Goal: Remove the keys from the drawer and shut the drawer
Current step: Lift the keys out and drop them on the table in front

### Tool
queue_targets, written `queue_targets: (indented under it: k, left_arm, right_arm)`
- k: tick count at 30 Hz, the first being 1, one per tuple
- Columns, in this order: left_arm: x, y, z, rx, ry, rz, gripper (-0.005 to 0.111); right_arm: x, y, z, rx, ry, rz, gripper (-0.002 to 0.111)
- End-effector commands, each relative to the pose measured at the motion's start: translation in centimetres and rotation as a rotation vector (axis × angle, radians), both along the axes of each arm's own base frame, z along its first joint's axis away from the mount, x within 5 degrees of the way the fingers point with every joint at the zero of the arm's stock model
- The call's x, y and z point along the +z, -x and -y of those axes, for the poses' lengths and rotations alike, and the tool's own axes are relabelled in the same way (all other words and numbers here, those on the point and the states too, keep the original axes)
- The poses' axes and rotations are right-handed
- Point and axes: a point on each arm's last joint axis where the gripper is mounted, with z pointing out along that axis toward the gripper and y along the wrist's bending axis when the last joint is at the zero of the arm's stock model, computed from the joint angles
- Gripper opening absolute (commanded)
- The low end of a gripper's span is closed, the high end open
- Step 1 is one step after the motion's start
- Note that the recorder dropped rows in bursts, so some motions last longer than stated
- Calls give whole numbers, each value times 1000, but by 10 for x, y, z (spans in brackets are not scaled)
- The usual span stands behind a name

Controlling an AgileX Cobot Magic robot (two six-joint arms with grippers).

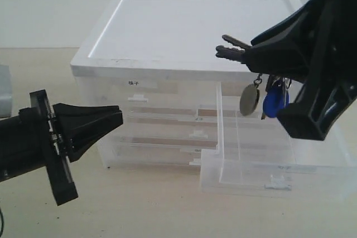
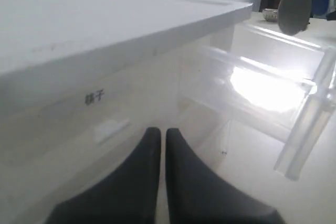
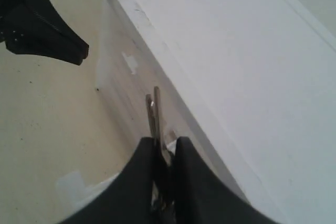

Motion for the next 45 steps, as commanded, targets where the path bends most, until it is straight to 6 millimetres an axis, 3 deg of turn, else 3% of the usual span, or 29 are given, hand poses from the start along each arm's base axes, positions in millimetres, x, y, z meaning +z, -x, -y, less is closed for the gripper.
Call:
queue_targets:
  k: [1,7,14,23,33,39,45]
  left_arm:
    - [16,19,-8,60,57,62,5]
    - [24,35,-16,125,71,100,5]
    - [21,37,-18,141,39,83,5]
    - [22,37,-18,144,47,89,5]
    - [22,37,-18,141,48,89,5]
    - [22,38,-18,138,47,89,5]
    - [22,38,-17,129,47,91,5]
  right_arm:
    - [10,5,-7,80,-100,35,0]
    - [9,-1,-19,103,-161,24,0]
    - [-23,-29,-52,121,-96,-43,0]
    - [-55,-48,-75,116,-34,-125,0]
    - [-60,-50,-77,111,-26,-147,0]
    - [-83,-59,-87,106,29,-203,0]
    - [-83,-59,-88,106,31,-204,0]
